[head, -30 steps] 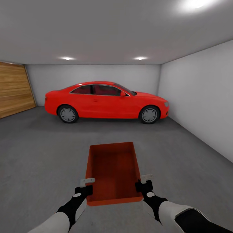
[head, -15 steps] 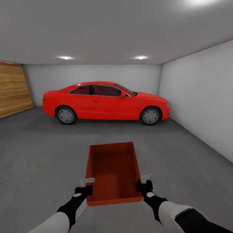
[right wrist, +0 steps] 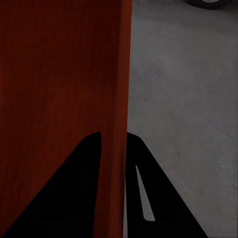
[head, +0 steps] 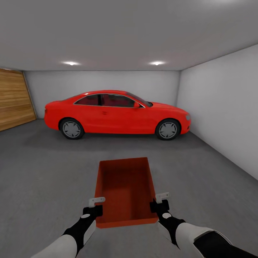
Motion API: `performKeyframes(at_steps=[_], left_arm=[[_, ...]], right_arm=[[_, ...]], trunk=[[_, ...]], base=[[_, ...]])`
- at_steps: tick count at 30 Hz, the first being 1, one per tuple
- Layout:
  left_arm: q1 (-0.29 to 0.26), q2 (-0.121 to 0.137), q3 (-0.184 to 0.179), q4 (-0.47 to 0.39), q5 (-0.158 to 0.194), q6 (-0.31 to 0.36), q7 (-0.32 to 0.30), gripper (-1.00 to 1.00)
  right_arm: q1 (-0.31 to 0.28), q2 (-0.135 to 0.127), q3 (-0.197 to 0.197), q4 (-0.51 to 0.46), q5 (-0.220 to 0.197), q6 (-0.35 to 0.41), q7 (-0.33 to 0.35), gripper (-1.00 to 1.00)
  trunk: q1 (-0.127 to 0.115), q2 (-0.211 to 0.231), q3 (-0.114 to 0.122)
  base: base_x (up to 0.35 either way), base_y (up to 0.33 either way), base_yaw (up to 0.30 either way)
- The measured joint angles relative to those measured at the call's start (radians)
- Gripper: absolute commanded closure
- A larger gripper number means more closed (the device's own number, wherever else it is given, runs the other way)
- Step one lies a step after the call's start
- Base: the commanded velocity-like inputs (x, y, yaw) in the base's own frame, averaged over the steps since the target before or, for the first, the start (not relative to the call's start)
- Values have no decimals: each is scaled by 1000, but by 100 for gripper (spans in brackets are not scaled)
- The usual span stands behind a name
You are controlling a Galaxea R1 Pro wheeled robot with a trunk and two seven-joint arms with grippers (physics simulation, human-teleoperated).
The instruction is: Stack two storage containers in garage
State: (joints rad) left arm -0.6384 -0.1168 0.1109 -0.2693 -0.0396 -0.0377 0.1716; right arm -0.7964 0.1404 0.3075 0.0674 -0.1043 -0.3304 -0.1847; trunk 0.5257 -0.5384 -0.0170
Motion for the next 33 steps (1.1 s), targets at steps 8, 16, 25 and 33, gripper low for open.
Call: performKeyframes(at_steps=[8,16,25,33], left_arm=[[0,0,0,0,0,0,0,100],[0,-1,2,0,-1,0,1,100],[0,-1,2,0,-1,0,1,100],[0,-1,2,0,-1,0,1,100]], right_arm=[[0,0,-1,0,1,0,0,100],[0,-2,0,-1,0,0,2,100],[0,-2,0,-1,-1,0,2,100],[0,-2,0,-1,-1,0,2,100]], trunk=[[0,0,0],[0,0,0],[0,0,0],[0,0,0]], base=[[320,0,0],[320,0,0],[320,0,0],[320,0,0]])
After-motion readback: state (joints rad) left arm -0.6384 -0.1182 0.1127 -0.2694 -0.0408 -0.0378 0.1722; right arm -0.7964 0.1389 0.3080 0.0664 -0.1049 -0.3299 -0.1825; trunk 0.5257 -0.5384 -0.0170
